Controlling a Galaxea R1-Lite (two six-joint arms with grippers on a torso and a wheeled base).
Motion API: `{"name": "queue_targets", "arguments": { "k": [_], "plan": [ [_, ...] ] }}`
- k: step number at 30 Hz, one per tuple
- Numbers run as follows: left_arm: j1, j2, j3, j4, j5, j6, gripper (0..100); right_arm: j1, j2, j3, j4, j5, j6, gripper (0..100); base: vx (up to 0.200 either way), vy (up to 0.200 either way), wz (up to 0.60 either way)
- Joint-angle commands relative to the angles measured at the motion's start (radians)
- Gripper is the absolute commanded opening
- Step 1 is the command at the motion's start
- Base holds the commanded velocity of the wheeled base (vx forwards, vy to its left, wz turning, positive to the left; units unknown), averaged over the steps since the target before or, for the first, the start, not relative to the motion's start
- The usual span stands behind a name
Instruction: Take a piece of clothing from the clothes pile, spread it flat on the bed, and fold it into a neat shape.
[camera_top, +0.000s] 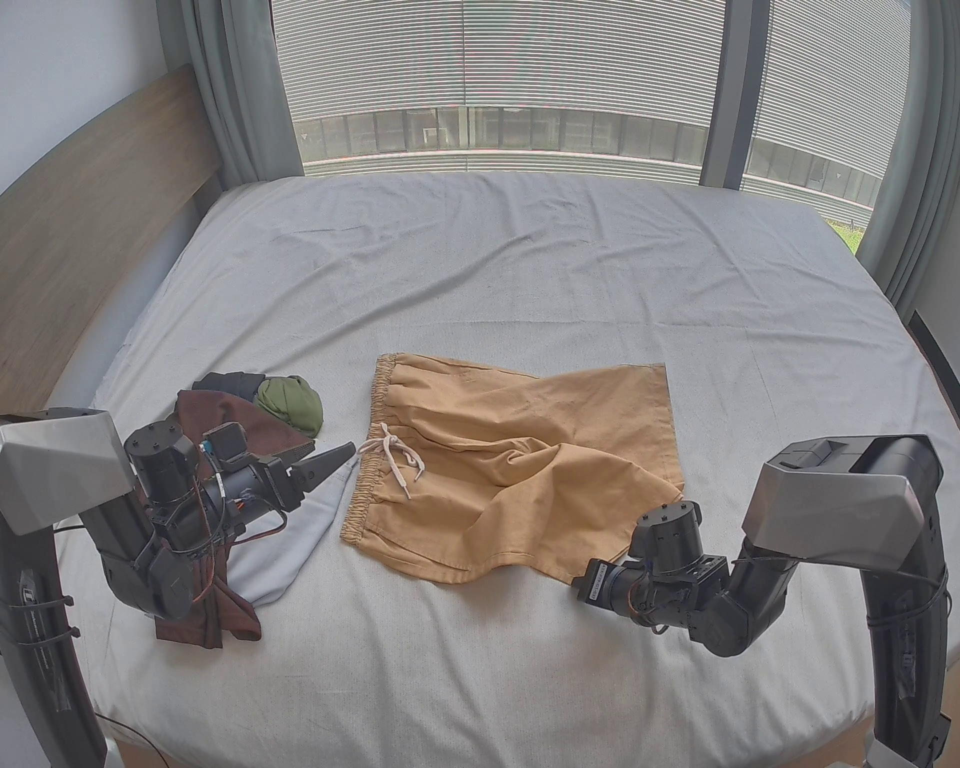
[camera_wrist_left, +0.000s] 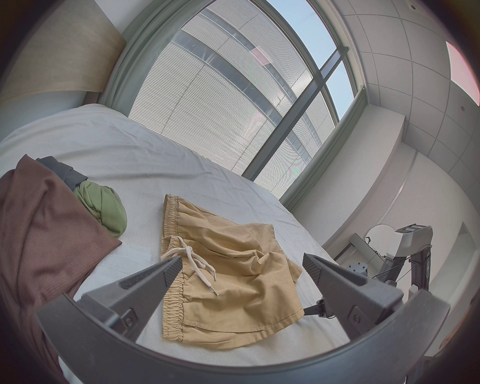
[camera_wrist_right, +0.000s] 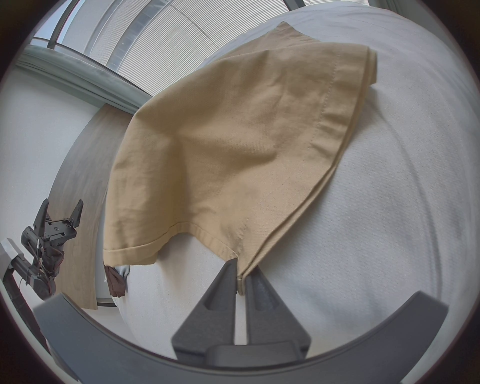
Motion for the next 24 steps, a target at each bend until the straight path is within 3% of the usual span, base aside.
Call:
{"name": "queue_targets", "arguments": {
  "k": [1,12,24],
  "plan": [
    [-0.005,0.022,0.013,0.001,0.000,0.000,100,-0.010,-0.057,0.073,-0.015,-0.009,-0.006,0,0.000,0.000,0.00],
    [0.002,0.149,0.016,0.001,0.000,-0.011,100,-0.036,-0.049,0.239,-0.263,-0.012,-0.063,0,0.000,0.000,0.00],
    [-0.019,0.241,-0.042,0.004,0.040,-0.119,100,-0.076,-0.023,0.277,-0.328,-0.011,-0.091,0,0.000,0.000,0.00]
  ]
}}
